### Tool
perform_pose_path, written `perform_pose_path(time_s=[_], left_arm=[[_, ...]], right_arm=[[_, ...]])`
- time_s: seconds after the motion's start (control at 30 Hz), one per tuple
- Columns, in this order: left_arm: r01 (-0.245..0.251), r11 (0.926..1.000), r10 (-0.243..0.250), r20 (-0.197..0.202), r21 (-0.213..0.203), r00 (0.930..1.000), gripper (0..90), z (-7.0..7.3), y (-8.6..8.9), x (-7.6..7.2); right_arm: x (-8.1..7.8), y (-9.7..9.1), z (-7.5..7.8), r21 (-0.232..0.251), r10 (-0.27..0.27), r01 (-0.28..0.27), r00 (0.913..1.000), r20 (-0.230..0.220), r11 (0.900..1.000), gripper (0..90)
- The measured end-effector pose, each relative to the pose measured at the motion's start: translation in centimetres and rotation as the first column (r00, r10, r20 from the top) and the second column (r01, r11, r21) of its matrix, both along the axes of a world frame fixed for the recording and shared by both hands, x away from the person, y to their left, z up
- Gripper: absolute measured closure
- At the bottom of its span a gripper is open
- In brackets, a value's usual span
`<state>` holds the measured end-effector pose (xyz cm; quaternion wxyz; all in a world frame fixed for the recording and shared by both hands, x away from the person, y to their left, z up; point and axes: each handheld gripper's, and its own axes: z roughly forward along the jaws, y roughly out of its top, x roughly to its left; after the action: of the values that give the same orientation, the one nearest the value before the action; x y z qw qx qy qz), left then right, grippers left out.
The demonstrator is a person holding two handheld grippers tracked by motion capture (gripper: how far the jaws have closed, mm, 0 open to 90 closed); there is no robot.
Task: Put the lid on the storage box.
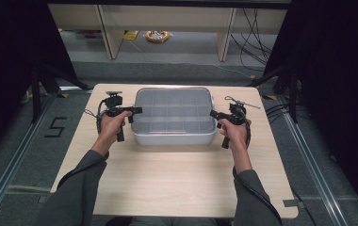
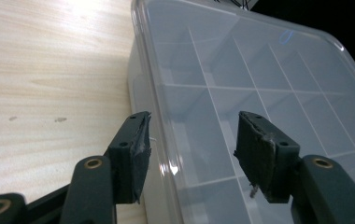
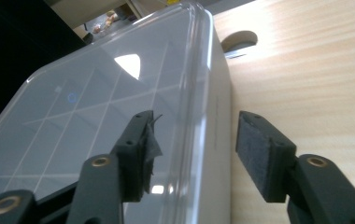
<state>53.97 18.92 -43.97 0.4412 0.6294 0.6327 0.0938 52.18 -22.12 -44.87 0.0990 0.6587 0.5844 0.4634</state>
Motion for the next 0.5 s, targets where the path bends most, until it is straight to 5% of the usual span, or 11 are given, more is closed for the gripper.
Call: perform_pose_path(time_s=[0.03, 0.13, 0.27, 0.5], left_arm=[[-0.005, 1.0000, 0.005, -0.002, -0.003, 1.0000, 43.9, -0.1, 0.1, 0.2], [-0.025, 0.9996, 0.025, -0.009, -0.014, 0.9996, 44.2, -0.5, 0.5, 0.9], [-0.032, 0.9966, 0.030, -0.025, -0.077, 0.9992, 45.5, -1.1, 1.0, 1.8], [-0.021, 0.9975, 0.021, -0.003, -0.067, 0.9998, 50.2, -1.6, 0.8, 2.5]], right_arm=[[0.4, -0.1, -0.2, -0.022, 0.014, -0.014, 0.9994, 0.032, 0.9997, 49.0], [1.4, 0.2, -0.1, -0.042, 0.010, -0.009, 0.9991, 0.042, 0.9991, 51.5], [2.0, 0.5, 0.0, -0.044, 0.004, -0.002, 0.9992, 0.040, 0.9990, 58.0], [2.3, 0.4, -0.3, -0.026, 0.004, -0.002, 0.9982, 0.060, 0.9997, 63.9]])
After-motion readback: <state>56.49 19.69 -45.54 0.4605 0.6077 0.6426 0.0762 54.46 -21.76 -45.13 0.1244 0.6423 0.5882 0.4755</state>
